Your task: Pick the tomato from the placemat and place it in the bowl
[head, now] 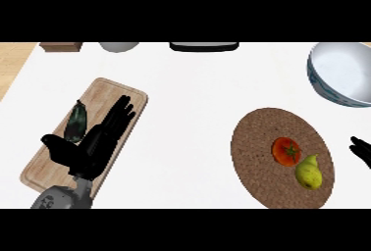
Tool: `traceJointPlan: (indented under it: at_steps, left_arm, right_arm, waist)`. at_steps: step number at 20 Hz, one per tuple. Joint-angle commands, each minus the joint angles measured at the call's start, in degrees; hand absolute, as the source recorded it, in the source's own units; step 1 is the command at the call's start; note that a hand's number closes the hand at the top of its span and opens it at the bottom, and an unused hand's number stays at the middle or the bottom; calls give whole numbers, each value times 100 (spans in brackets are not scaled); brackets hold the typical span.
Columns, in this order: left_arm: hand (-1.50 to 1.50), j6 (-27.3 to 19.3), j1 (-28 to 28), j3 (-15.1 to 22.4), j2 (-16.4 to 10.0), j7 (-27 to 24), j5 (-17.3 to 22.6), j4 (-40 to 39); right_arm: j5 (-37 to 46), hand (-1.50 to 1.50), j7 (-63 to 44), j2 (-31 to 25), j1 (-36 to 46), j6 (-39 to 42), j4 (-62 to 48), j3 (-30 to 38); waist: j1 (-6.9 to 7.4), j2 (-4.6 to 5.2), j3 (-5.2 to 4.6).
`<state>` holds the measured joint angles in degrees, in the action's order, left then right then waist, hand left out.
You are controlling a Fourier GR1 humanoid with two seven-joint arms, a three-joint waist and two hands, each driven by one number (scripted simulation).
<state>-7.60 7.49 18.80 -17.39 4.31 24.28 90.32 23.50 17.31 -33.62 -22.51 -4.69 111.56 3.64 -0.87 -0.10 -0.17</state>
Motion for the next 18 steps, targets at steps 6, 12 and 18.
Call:
traceJointPlan:
  at_steps: [6, 12, 18]
  left_arm:
    - [0, 210, 313, -207, 75, 91, -20, -253]
    - [0, 284, -39, -134, 164, 186, -151, 99]
    - [0, 96, -17, -54, 585, -33, -650, -182]
  right_arm:
    - [644, -150, -3004, -213, 762, 1473, 868, -746]
    - [1020, -150, -4427, 210, 1248, 2091, 1062, -1145]
    - [1244, -150, -3852, 235, 1498, 2298, -198, -933]
  waist:
    - [142, 25, 9]
    - [124, 6, 13]
    - [93, 11, 18]
